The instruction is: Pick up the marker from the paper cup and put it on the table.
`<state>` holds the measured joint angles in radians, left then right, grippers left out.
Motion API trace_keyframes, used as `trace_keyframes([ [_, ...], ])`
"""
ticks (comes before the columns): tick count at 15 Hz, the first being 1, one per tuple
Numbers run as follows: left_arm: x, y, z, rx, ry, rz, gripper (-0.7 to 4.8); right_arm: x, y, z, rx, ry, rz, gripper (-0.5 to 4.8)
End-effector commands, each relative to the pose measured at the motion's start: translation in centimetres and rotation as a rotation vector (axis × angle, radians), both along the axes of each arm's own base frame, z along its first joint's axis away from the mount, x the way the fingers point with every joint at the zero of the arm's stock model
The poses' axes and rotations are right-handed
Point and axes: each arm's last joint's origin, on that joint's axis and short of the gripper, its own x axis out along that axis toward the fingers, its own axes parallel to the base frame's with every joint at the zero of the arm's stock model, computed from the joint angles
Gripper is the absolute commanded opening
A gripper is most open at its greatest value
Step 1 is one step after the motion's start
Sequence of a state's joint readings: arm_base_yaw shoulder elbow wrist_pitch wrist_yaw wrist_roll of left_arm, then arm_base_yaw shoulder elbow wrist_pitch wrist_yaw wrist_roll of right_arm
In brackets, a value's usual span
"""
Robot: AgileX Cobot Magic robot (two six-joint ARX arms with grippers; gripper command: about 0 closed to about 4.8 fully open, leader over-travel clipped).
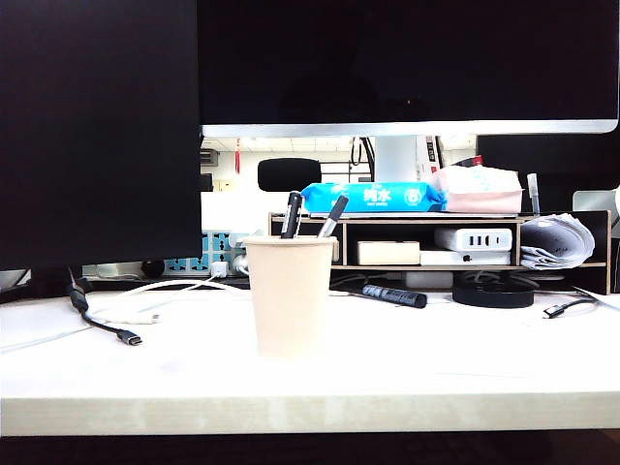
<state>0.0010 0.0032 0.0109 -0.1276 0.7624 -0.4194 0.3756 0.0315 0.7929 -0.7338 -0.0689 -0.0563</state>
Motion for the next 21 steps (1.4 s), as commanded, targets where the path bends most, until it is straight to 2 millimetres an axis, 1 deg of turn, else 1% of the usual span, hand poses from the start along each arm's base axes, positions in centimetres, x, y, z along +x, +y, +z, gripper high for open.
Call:
trace_keyframes([
  [1, 0.0, 0.0, -0.2, 0.003, 0.012, 0.002, -0.05, -0.1, 0.0, 0.2, 0.01, -0.013, 0.002, -0.01],
  [3, 0.0, 0.0, -0.2, 0.003, 0.012, 0.002, -0.05, -0.1, 0.0, 0.2, 0.009, -0.013, 0.001, -0.01],
  [6, 0.0, 0.0, -0.2, 0.003, 0.012, 0.002, -0.05, -0.7, -0.1, 0.1, 0.017, -0.036, -0.038, -0.01],
  [7, 0.0, 0.0, -0.2, 0.003, 0.012, 0.002, -0.05, -0.7, -0.1, -0.1, 0.01, -0.018, -0.058, -0.01],
  [10, 0.0, 0.0, -0.2, 0.002, 0.012, -0.001, -0.05, 0.4, 0.3, -1.5, -0.012, 0.047, -0.071, -0.01],
  [14, 0.0, 0.0, -0.2, 0.002, 0.012, -0.001, -0.05, 3.8, 1.3, -4.9, -0.031, 0.101, -0.074, -0.01],
  [16, 0.0, 0.0, -0.2, 0.002, 0.012, -0.001, -0.05, 5.9, 1.9, -7.3, -0.03, 0.101, -0.074, -0.01],
  [17, 0.0, 0.0, -0.2, 0.002, 0.012, -0.001, -0.05, 6.4, 2.1, -8.1, -0.031, 0.103, -0.074, -0.01],
  [19, 0.0, 0.0, -0.2, 0.002, 0.012, -0.001, -0.05, 7.9, 2.5, -10.7, -0.036, 0.117, -0.074, -0.01],
  [20, 0.0, 0.0, -0.2, 0.002, 0.012, -0.001, -0.05, 8.3, 2.6, -11.4, -0.037, 0.121, -0.074, -0.01],
  [21, 0.0, 0.0, -0.2, 0.002, 0.012, -0.001, -0.05, 8.8, 2.8, -12.6, -0.04, 0.129, -0.074, -0.01],
])
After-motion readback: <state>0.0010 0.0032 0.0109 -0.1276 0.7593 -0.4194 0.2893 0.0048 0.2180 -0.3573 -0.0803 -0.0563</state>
